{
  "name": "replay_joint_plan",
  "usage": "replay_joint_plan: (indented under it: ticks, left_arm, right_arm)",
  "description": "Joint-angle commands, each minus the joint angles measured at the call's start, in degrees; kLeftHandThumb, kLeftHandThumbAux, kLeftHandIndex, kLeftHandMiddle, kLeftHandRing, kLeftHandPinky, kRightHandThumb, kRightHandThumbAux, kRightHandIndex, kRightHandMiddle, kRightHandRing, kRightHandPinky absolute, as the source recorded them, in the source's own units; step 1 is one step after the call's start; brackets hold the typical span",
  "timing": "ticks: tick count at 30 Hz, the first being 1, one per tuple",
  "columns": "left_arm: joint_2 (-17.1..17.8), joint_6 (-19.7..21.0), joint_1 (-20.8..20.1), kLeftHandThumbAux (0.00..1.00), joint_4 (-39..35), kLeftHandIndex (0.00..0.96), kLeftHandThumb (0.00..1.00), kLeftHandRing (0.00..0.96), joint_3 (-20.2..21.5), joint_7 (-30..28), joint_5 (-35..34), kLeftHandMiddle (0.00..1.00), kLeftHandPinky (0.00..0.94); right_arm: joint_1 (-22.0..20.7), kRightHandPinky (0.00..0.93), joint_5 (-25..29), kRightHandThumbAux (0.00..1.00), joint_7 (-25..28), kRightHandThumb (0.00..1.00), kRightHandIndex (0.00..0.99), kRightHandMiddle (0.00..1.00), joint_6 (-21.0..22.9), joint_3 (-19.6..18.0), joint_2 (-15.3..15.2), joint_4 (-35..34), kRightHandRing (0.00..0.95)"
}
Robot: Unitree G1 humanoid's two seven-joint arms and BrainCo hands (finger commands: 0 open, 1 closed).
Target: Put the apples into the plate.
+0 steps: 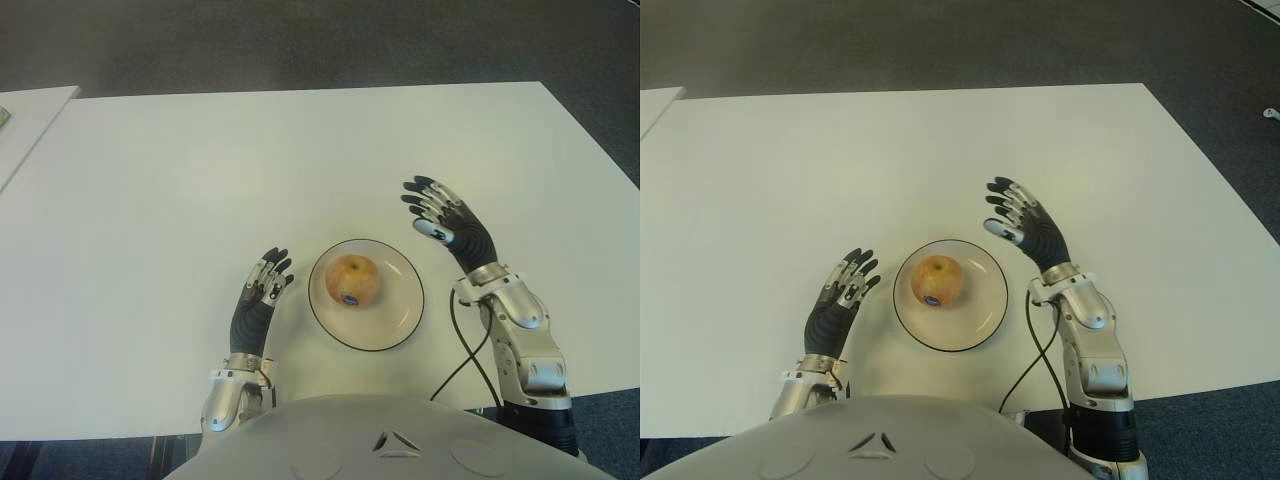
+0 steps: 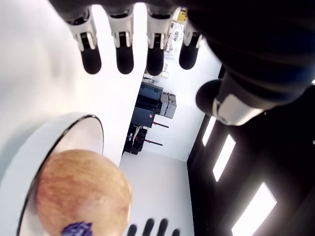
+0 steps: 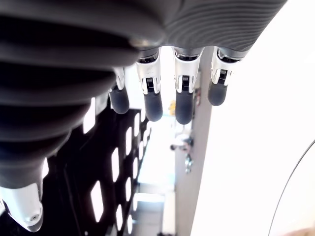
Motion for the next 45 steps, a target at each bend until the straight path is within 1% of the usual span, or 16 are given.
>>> replay_joint_plan:
  ticks: [1,4,6,11,19,24,28,33,39,42,45]
  left_arm:
    - [-0.12,0.64,1.64,0.512,-1.50,0.134,0.237,0.124,-0.42,-0.28,-1.90,0.133,0.183]
    - [0.46,0.71,2.05,0.502,-1.84,0.130,0.240,0.115,-0.19,-0.75,-2.84,0.124,0.167]
    - [0.81,0.58,2.30,0.499,-2.01,0.130,0.241,0.110,-0.12,-0.81,-2.92,0.121,0.164]
    - [1.36,0.24,3.18,0.506,-2.71,0.143,0.249,0.109,-0.06,-0.99,-3.24,0.122,0.173]
    - [1.77,-0.15,4.41,0.503,-3.45,0.156,0.255,0.131,0.29,-1.69,-4.83,0.139,0.206]
    - [2.00,-0.26,4.87,0.514,-3.67,0.158,0.261,0.128,0.64,-1.63,-5.10,0.137,0.187]
    - [2.24,-0.26,5.38,0.512,-3.81,0.147,0.244,0.119,0.93,-1.40,-4.89,0.129,0.180]
    - [2.49,-0.30,5.45,0.520,-3.81,0.140,0.232,0.125,1.24,-0.94,-3.90,0.128,0.201]
    - [2.53,-2.34,5.43,0.532,-3.19,0.140,0.220,0.120,1.80,-0.40,-1.15,0.125,0.181]
    - [1.32,-4.00,4.98,0.534,-2.38,0.142,0.212,0.115,1.21,0.34,0.38,0.122,0.174]
    - [-0.15,-5.26,5.11,0.543,-1.73,0.141,0.205,0.111,0.34,1.04,0.91,0.118,0.168]
  right_arm:
    - [6.28,0.149,1.31,0.602,-0.35,0.237,0.129,0.192,-4.13,-2.35,1.72,2.34,0.157]
    - [9.07,0.166,1.24,0.591,-1.20,0.249,0.138,0.199,-8.63,-2.36,4.31,4.67,0.158]
    - [10.11,0.176,0.93,0.585,-1.60,0.257,0.147,0.202,-10.65,-2.06,5.27,5.62,0.160]
    - [11.70,0.181,0.70,0.579,-1.75,0.279,0.160,0.201,-13.58,-1.59,6.52,7.01,0.160]
    - [12.76,0.184,1.36,0.589,-1.13,0.312,0.176,0.197,-15.90,-1.48,6.75,8.46,0.161]
    - [13.04,0.180,1.42,0.601,-0.88,0.321,0.167,0.194,-17.34,-1.68,6.69,9.88,0.159]
    - [13.29,0.190,1.82,0.597,-0.52,0.327,0.165,0.208,-18.46,-1.98,6.75,11.62,0.170]
    - [13.43,0.193,2.42,0.585,-0.27,0.325,0.172,0.222,-19.30,-1.94,6.96,13.08,0.178]
    - [14.59,0.196,3.33,0.569,-0.14,0.323,0.182,0.230,-20.13,-1.37,8.17,13.55,0.181]
    - [15.31,0.197,3.97,0.559,-0.08,0.330,0.187,0.231,-20.12,-1.00,8.87,13.57,0.180]
    - [15.99,0.180,3.54,0.557,-0.22,0.315,0.187,0.228,-20.60,-0.45,9.31,13.59,0.175]
